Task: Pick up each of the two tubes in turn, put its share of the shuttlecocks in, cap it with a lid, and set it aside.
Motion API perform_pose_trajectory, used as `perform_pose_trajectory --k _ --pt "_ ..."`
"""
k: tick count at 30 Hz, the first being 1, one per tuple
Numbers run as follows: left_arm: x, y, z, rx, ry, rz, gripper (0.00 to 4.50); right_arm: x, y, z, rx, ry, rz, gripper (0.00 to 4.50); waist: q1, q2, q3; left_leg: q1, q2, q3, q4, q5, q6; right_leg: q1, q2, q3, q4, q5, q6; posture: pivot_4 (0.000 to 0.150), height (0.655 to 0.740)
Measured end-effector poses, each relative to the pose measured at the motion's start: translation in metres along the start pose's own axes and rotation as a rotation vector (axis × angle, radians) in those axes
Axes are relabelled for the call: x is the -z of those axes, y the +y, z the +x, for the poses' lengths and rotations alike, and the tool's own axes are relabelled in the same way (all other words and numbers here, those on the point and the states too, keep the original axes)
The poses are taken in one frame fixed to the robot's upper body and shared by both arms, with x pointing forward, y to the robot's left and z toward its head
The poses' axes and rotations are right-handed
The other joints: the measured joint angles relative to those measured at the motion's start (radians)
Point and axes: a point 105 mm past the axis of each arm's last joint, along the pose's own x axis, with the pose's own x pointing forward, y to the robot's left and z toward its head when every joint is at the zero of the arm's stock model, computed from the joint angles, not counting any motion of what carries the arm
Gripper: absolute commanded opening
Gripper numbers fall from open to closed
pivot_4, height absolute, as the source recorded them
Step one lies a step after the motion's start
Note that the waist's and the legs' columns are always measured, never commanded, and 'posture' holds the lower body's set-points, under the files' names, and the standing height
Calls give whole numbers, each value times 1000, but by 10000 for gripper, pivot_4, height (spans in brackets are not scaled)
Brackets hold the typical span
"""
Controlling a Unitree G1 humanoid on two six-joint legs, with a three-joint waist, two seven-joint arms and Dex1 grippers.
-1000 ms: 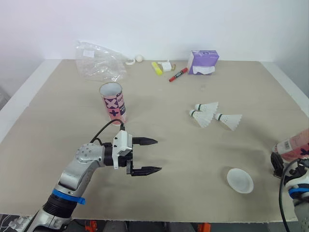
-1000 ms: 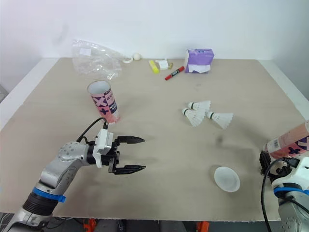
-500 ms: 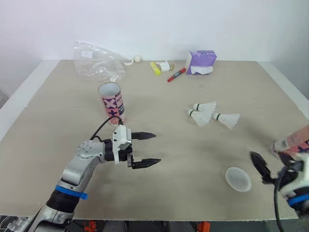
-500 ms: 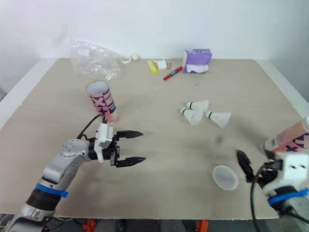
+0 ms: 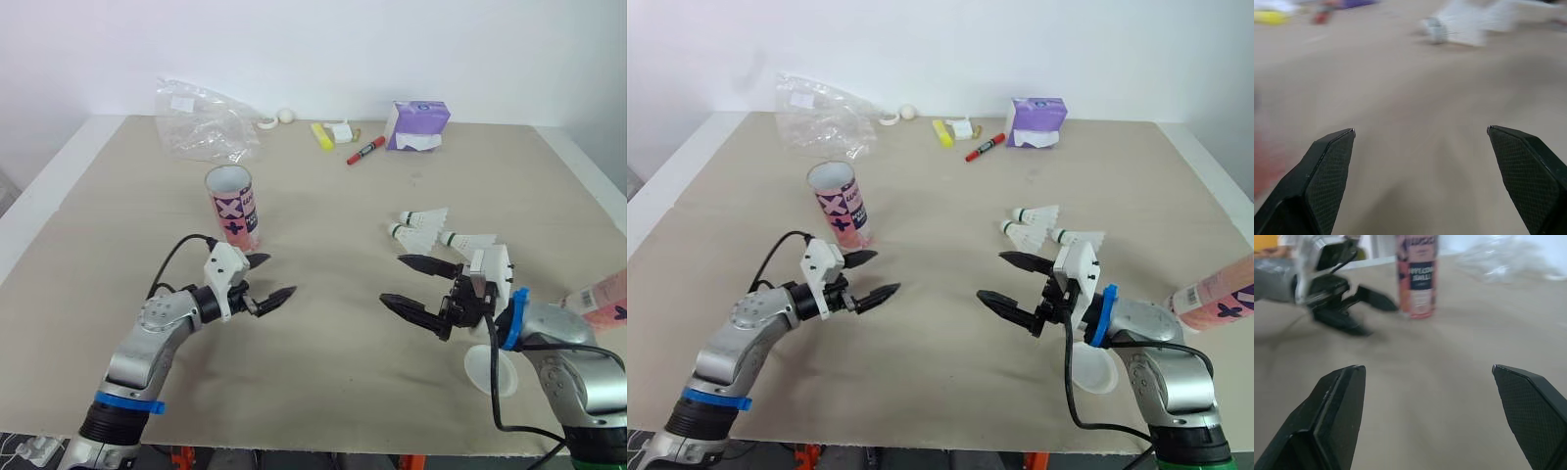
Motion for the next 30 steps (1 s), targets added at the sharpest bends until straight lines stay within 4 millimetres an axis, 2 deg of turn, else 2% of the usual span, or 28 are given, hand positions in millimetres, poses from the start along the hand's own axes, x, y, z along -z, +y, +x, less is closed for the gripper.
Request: perform_pose_trajectory --k 4,7,14,30 --pt "6 21 -13 -177 26 -6 45000 8 -7 1 -23 23 -16 44364 0 0 0 0 0 0 0 0 0 0 0 0 0 1 0 1500 7400" --pt "10 29 -17 -246 35 -26 45000 12 -10 4 -24 26 -27 44364 0 0 0 0 0 0 1 0 0 0 0 0 0 1 0 1500 7400" --pt "6 40 -7 -303 18 -46 45000 15 -15 4 -17 26 -44 44364 0 0 0 0 0 0 1 1 -1 0 0 0 0 3 0 1500 7400" --pt "21 70 7 -370 62 -23 45000 24 -14 2 -1 48 -53 44364 0 0 0 0 0 0 1 1 -1 0 0 0 0 3 1 1500 7400"
